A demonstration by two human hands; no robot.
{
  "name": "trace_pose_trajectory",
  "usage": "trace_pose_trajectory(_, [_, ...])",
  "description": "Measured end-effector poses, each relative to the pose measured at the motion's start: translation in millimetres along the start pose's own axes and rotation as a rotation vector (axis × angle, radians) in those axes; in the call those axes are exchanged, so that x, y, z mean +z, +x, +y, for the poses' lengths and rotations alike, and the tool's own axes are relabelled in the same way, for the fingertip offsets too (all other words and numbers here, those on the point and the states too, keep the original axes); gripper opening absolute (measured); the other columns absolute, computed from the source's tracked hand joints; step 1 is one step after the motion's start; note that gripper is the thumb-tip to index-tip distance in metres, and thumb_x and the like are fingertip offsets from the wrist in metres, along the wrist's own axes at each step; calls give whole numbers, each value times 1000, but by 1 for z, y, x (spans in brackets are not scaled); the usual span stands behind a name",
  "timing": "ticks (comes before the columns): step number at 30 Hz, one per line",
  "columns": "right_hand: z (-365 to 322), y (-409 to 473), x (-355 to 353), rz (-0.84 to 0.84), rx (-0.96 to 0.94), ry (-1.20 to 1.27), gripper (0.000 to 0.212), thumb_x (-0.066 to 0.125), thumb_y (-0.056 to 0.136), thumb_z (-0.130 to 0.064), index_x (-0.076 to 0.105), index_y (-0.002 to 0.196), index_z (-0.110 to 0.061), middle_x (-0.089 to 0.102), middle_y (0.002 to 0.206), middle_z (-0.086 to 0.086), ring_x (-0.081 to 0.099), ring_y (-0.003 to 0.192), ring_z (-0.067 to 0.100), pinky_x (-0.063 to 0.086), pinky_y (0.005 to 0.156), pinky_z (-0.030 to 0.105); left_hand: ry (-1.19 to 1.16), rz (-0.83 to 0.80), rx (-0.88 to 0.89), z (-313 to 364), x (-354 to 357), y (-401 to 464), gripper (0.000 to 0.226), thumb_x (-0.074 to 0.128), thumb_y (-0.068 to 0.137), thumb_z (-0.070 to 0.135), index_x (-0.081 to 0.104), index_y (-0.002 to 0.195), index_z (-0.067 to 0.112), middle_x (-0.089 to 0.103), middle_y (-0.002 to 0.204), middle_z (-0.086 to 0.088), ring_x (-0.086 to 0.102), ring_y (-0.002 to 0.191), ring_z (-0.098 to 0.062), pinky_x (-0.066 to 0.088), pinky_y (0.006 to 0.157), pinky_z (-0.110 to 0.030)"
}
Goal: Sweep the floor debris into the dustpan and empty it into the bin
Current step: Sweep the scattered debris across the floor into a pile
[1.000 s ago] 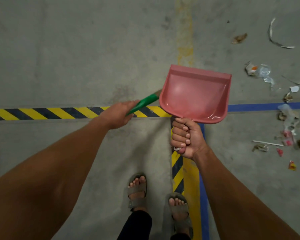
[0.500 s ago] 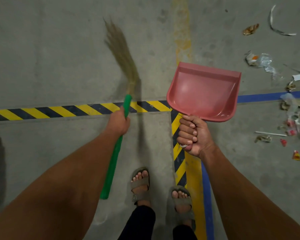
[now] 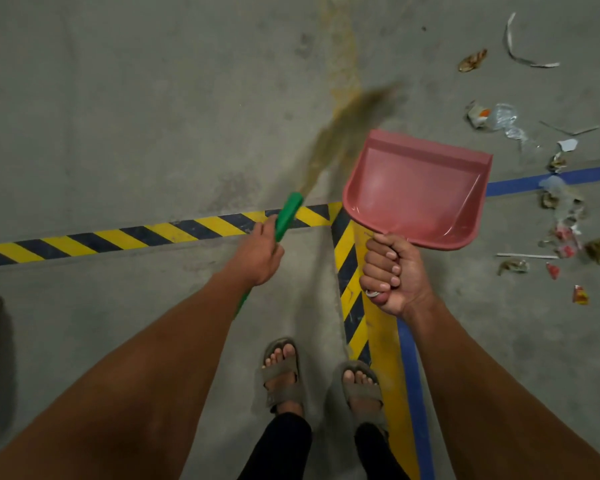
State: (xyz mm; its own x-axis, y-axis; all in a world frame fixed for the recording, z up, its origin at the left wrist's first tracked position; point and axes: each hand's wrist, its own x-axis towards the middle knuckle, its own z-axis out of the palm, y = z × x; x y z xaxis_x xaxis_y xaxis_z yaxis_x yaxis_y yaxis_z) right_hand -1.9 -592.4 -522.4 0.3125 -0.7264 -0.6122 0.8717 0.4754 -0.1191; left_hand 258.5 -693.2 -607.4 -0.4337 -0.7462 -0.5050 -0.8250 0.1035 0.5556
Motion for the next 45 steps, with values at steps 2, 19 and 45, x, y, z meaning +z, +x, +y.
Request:
trace_pose_trajectory(2, [-6,-6,-3,-20,-10,22,41,42,99,-22,35,59,-23,18,41,-10,19,27,7,17,33,20,-50,137,-97,0,-7,4,64,53,101,19,27,156,2,49,129,-29,52,115,-46,44,96,-50])
trace_pose_trajectory(19, [-115,-53,-62,-12,-47,62,41,40,99,-23,30,59,-25,14,42,-10,14,30,8,17,33,20,110,-326,142,137,50,77,69,59,103,27,27,163,18,52,151,-16,50,136,-35,39,105,-34])
trace_pose_trajectory(45, [-258,-102,-158,30,-167,158,40,45,96,-22,33,58,-25,16,41,-10,13,30,7,17,34,18,473,-403,354,311,89,263,68,59,102,26,28,161,15,57,128,-24,57,115,-42,44,90,-40])
